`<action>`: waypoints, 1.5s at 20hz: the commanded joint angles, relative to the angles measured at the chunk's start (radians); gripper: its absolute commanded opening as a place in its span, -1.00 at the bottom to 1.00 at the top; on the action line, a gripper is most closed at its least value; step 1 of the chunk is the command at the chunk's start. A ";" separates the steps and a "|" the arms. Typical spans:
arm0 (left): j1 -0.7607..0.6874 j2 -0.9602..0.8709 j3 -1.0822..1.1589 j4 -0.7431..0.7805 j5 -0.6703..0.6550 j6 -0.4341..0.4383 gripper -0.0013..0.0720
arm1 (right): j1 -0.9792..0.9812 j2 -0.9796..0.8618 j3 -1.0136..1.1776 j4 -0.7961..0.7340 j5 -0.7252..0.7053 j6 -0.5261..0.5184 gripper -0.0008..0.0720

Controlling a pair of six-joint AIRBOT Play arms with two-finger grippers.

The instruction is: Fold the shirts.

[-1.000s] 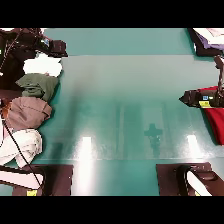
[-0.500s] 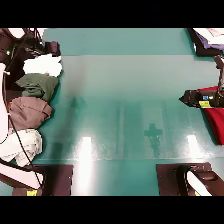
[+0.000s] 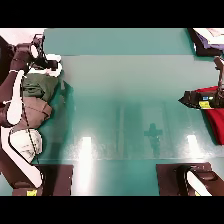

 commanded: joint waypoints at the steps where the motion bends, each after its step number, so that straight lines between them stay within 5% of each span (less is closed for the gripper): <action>1: 0.006 -0.032 0.005 0.008 0.060 -0.005 0.45 | 0.001 0.000 0.000 0.000 -0.002 0.018 -0.92; 2: 0.006 -0.032 0.013 0.008 0.043 -0.004 -0.35 | 0.001 0.000 0.000 0.000 -0.004 0.018 -0.92; 3: 0.006 -0.032 0.022 0.004 0.032 -0.003 -0.86 | 0.001 0.000 0.000 0.000 -0.006 0.018 -0.92; 9: -0.002 0.110 0.120 -0.157 -0.026 0.041 -0.89 | 0.001 0.001 0.098 0.000 -0.050 0.018 -0.92; 15: -0.097 0.520 0.120 -0.668 -0.054 0.416 -0.88 | -0.001 -0.021 0.398 -0.010 -0.192 0.016 -0.92; 19: -0.191 0.682 0.112 -0.936 -0.239 0.532 -0.88 | -0.006 -0.101 0.569 -0.007 -0.135 0.016 -0.92; 23: -0.303 0.702 0.013 -0.937 -0.430 0.531 -0.88 | 0.028 -0.192 0.718 -0.007 -0.016 0.016 -0.92; 28: -0.381 0.699 -0.409 -0.852 -0.328 0.531 -0.88 | 0.107 -0.257 0.827 -0.008 0.089 0.005 -0.92; 29: -0.380 0.699 -0.494 -0.844 -0.297 0.531 -0.40 | 0.119 -0.257 0.827 -0.009 0.090 0.005 -0.92; 30: -0.368 0.699 -0.562 -0.820 -0.273 0.520 0.60 | 0.125 -0.256 0.828 -0.009 0.089 0.004 -0.92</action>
